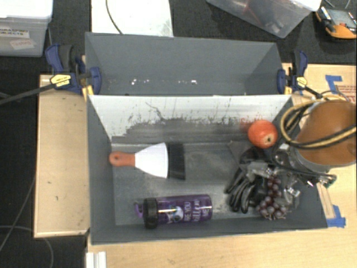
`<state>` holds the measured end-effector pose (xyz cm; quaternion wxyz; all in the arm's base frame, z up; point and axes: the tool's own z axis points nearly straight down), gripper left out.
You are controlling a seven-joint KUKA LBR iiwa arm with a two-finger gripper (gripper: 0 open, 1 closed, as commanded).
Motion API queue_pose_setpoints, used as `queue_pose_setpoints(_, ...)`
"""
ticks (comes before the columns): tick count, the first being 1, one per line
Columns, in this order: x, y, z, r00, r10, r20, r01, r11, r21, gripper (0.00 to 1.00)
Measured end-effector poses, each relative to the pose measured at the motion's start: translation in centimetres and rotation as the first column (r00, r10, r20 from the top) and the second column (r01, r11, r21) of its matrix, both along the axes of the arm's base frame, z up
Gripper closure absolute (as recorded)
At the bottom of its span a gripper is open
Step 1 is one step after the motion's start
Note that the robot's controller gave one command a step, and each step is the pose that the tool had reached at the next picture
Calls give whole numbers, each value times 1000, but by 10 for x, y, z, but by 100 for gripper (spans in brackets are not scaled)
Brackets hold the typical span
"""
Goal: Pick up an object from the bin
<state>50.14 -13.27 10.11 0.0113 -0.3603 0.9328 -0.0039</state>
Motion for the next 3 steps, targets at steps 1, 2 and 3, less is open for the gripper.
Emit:
queue_pose_setpoints(1, 50, 60, -29, 998, 65, -19, -65, 998, -2, 0)
queue_pose_setpoints(2, -6, 21, -25, 841, 541, 18, -540, 841, -23, 100)
queue_pose_setpoints(3, -6, 21, -25, 841, 541, 18, -541, 841, -23, 100)
